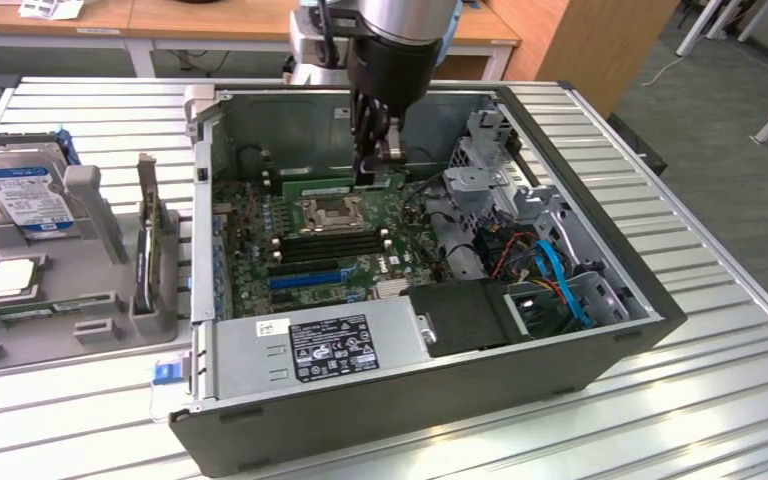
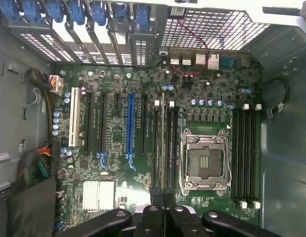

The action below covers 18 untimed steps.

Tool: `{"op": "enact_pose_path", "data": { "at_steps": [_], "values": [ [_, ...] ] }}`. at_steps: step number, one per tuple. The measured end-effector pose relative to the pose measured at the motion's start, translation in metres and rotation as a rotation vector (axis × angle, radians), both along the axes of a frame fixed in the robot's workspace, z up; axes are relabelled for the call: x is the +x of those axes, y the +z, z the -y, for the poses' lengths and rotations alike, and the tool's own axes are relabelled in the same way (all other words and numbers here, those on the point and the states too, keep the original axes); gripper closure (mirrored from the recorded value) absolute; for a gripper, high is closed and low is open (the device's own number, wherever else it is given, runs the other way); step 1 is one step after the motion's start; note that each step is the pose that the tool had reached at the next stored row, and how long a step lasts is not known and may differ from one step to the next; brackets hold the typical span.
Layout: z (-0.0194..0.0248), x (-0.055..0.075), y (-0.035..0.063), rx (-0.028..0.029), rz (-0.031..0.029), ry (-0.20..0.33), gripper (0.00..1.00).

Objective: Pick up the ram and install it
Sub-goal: 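Insert the ram into the slot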

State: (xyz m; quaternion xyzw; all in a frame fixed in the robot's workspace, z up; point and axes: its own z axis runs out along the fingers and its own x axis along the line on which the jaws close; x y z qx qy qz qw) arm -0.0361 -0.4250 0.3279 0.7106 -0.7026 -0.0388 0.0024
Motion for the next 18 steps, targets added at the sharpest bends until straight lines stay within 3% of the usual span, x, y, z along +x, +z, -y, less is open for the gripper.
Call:
{"op": "enact_pose_path", "data": {
  "at_steps": [18],
  "values": [
    [0.0, 0.0, -0.0203, 0.0001, -0.0001, 0.0, 0.89]
  ]
}}
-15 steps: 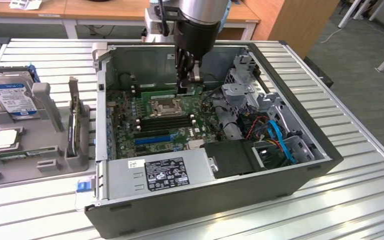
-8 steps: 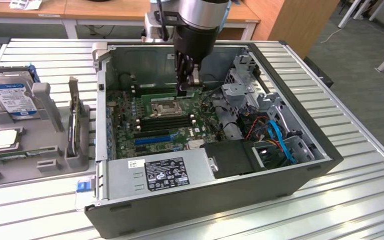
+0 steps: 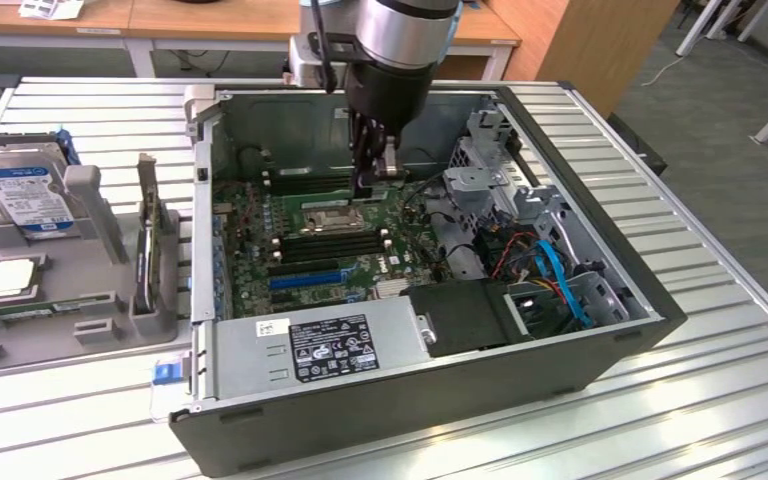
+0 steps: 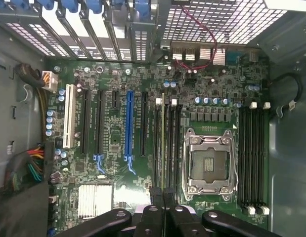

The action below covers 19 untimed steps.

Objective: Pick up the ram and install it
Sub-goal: 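Insert the ram into the slot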

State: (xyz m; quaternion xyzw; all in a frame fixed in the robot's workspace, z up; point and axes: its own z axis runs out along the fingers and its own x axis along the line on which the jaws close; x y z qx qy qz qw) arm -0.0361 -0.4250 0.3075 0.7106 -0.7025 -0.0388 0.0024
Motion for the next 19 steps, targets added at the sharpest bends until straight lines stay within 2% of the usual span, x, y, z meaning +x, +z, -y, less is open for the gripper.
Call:
{"op": "enact_pose_path", "data": {
  "at_steps": [13, 19],
  "values": [
    [0.0, 0.0, -0.0151, 0.0, -0.0001, 0.0, 0.89],
    [0.0, 0.0, -0.0159, -0.0001, -0.0001, 0.0, 0.89]
  ]
}}
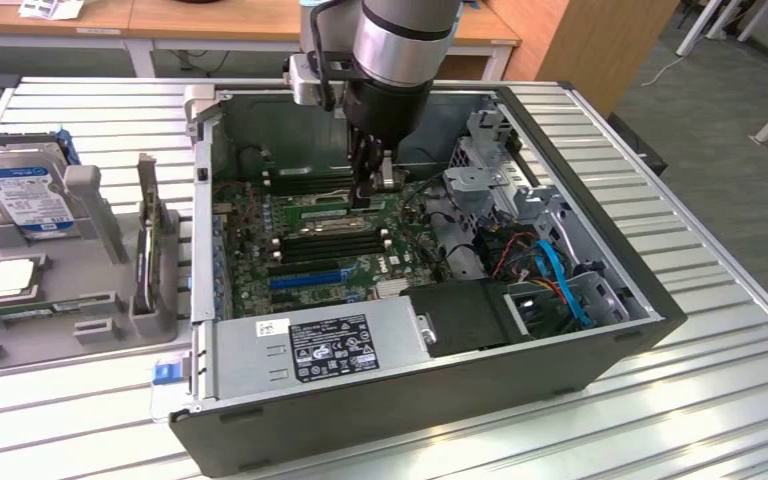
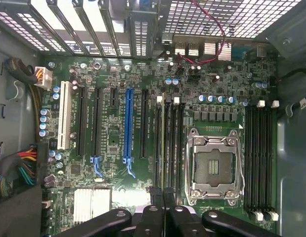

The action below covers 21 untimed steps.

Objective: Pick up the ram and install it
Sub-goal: 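Insert the ram into the slot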

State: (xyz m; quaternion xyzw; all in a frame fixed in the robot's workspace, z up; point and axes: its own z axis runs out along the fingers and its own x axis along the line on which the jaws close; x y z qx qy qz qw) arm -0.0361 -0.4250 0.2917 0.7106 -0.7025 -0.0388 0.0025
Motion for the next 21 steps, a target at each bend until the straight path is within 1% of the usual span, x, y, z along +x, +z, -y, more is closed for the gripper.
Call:
{"op": "enact_pose_path", "data": {
  "at_steps": [4, 15, 21],
  "values": [
    [-0.0001, 0.0, -0.0024, 0.0004, 0.0002, 0.0, 0.89],
    [0.0, 0.0, -0.0182, 0.0001, 0.0, 0.0, 0.89],
    [0.0, 0.0, -0.0185, 0.0001, 0.0, 0.0, 0.89]
  ]
}}
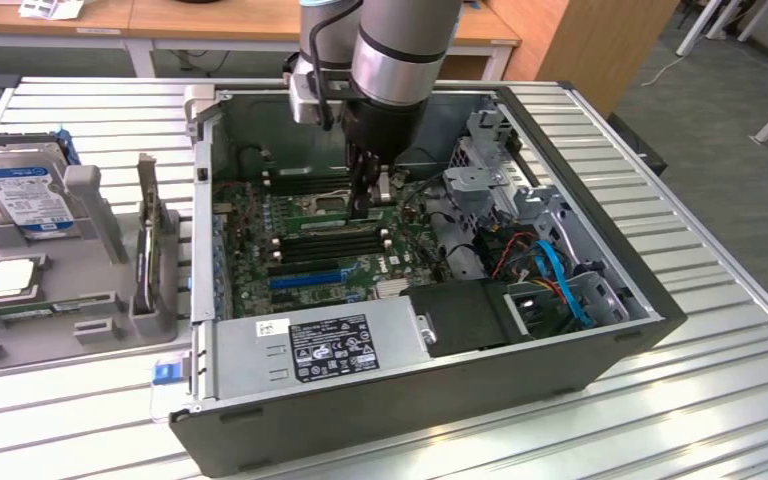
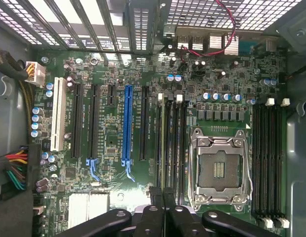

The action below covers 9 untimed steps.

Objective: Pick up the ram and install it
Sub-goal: 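Insert the ram into the slot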

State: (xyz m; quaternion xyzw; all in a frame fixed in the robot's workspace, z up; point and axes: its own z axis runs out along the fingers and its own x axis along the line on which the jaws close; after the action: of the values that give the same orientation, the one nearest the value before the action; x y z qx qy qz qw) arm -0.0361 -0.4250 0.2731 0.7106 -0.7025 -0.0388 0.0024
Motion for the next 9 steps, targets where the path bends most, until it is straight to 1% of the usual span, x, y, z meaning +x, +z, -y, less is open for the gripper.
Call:
{"op": "enact_pose_path", "data": {
  "at_steps": [9],
  "values": [
    [0.0, 0.0, -0.0093, -0.0001, 0.0, 0.0, 0.89]
  ]
}}
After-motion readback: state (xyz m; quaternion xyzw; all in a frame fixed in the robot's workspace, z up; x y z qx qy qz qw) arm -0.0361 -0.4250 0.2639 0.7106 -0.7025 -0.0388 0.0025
